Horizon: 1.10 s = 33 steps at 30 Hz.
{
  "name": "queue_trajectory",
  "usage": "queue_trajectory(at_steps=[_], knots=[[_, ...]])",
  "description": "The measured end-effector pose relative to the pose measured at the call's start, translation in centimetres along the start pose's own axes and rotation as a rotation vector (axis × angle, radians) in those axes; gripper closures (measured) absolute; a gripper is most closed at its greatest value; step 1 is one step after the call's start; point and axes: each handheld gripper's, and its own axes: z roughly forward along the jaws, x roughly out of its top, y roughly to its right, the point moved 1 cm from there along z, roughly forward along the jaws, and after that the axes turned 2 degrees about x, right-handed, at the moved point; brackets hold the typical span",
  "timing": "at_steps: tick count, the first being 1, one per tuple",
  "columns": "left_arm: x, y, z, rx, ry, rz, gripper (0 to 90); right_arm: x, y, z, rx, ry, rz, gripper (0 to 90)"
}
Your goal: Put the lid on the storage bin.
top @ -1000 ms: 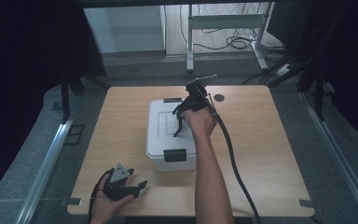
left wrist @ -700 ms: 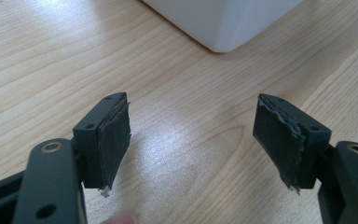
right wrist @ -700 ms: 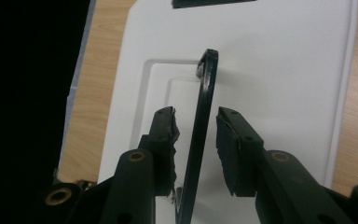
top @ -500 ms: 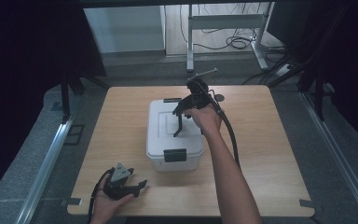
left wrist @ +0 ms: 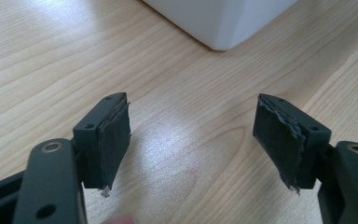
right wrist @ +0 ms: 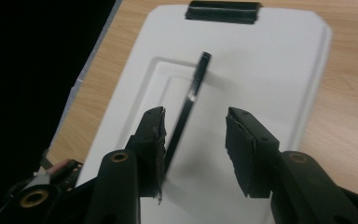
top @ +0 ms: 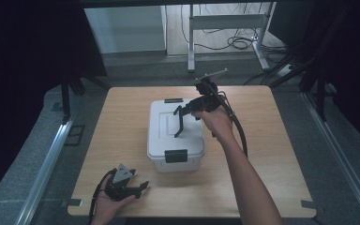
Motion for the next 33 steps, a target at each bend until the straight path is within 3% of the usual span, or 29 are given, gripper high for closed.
queue_trajectory(at_steps=[7,16,27,31,33], knots=[[0.0,0.1,0.2,0.008,-0.006,0.0,27.5,-2.0,2.6,-2.1,0.002,0.061,-0.015,57.1],[0.0,0.1,0.2,0.016,-0.005,0.002,27.5,-6.5,7.0,-4.5,0.015,0.163,-0.005,48.9],[0.0,0.1,0.1,0.016,-0.007,-0.001,27.5,-11.4,9.8,-3.8,-0.026,0.222,-0.051,36.8],[0.0,0.1,0.2,0.016,-0.01,0.001,27.5,-13.5,10.8,-3.6,-0.015,0.27,-0.053,35.4],[0.0,0.1,0.2,0.017,-0.011,0.002,27.4,-14.7,11.3,-3.5,-0.035,0.29,-0.069,34.9]])
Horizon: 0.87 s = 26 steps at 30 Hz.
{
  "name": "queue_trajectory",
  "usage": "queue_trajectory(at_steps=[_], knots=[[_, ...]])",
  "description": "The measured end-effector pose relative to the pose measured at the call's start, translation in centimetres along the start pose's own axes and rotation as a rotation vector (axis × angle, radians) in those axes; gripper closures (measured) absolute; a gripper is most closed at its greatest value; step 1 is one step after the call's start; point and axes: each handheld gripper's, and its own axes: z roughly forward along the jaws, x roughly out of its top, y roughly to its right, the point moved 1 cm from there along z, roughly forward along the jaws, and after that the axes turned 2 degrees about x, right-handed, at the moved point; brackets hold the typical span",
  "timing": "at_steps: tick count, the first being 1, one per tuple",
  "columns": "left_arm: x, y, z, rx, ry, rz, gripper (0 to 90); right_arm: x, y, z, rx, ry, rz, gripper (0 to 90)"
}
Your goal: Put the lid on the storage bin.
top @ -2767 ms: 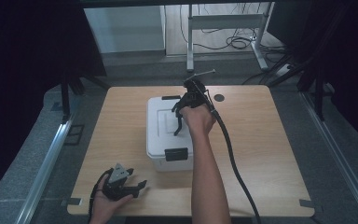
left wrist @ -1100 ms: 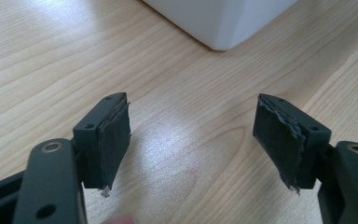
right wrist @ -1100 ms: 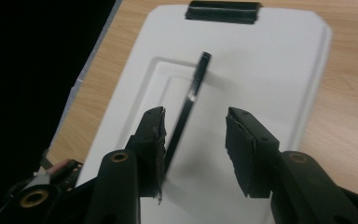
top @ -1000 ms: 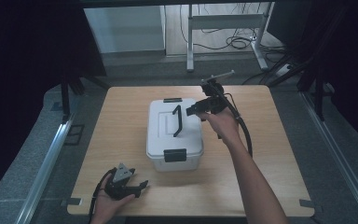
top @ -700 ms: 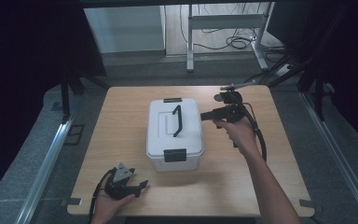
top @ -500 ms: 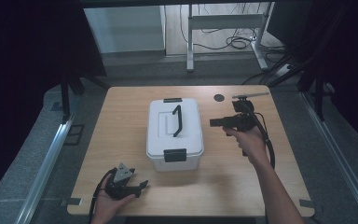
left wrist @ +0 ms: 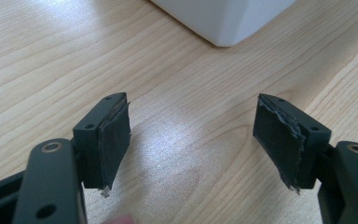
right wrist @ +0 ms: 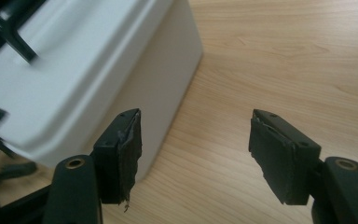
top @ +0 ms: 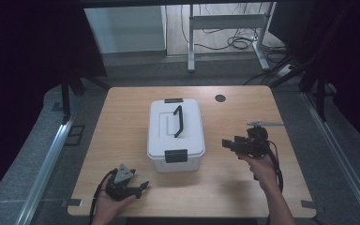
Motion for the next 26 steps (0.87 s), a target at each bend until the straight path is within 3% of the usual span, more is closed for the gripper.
queue_trajectory(at_steps=[4,13,17,19,26], knots=[[0.0,0.0,0.0,0.002,-0.001,-0.001,27.5,-2.7,1.0,0.1,-0.018,0.029,-0.024,34.0],[0.0,0.1,0.1,0.008,-0.006,0.002,27.4,-6.0,2.1,0.8,-0.003,0.056,-0.05,33.3],[0.0,0.1,0.2,0.007,-0.006,0.005,27.4,-6.5,2.2,1.6,-0.004,0.05,-0.058,33.0],[0.0,0.1,0.2,0.006,-0.006,0.005,27.4,-6.2,1.8,1.5,-0.024,0.056,-0.09,32.8],[0.1,-0.1,0.2,0.015,0.001,-0.019,27.5,-6.2,1.7,1.5,-0.019,0.064,-0.11,31.2]])
